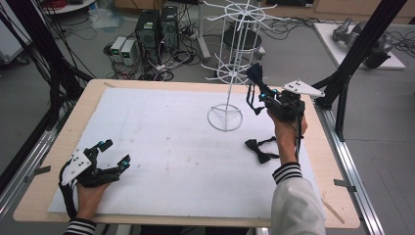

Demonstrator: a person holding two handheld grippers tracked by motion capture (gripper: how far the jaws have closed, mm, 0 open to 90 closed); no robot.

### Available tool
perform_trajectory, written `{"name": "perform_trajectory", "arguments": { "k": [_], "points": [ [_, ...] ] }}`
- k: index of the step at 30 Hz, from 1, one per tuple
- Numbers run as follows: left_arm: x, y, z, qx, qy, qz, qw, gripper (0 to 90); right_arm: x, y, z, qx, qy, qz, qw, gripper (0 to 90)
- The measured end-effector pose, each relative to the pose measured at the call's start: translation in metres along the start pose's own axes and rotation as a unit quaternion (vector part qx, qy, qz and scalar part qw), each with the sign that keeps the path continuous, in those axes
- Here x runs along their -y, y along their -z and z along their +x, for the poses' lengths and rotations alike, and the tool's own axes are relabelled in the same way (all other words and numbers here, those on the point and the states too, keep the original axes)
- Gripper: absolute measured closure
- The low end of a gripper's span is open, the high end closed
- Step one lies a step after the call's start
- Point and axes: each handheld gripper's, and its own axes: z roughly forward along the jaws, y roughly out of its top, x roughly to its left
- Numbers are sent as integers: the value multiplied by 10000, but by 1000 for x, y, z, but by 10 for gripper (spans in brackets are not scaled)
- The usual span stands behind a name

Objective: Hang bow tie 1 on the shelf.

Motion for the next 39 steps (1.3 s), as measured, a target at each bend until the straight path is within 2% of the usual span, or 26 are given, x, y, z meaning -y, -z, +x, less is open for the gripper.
{"name": "perform_trajectory", "arguments": {
  "k": [3,10,15,17,39],
  "points": [
    [0,0,0,0,0,-1,10000,139,1,-3,-1,-2,-81,20,10000,787],
    [0,0,0,5,-6,-3,10000,139,4,-12,1,22,-37,112,9999,787],
    [0,0,0,3,0,-20,10000,139,6,-17,1,-9,-176,175,9997,787],
    [0,0,0,4,-3,-17,10000,139,7,-19,1,12,-161,220,9996,786],
    [0,0,0,17,5,-10,10000,139,14,-30,-2,63,-330,495,9982,785]
  ]
}}
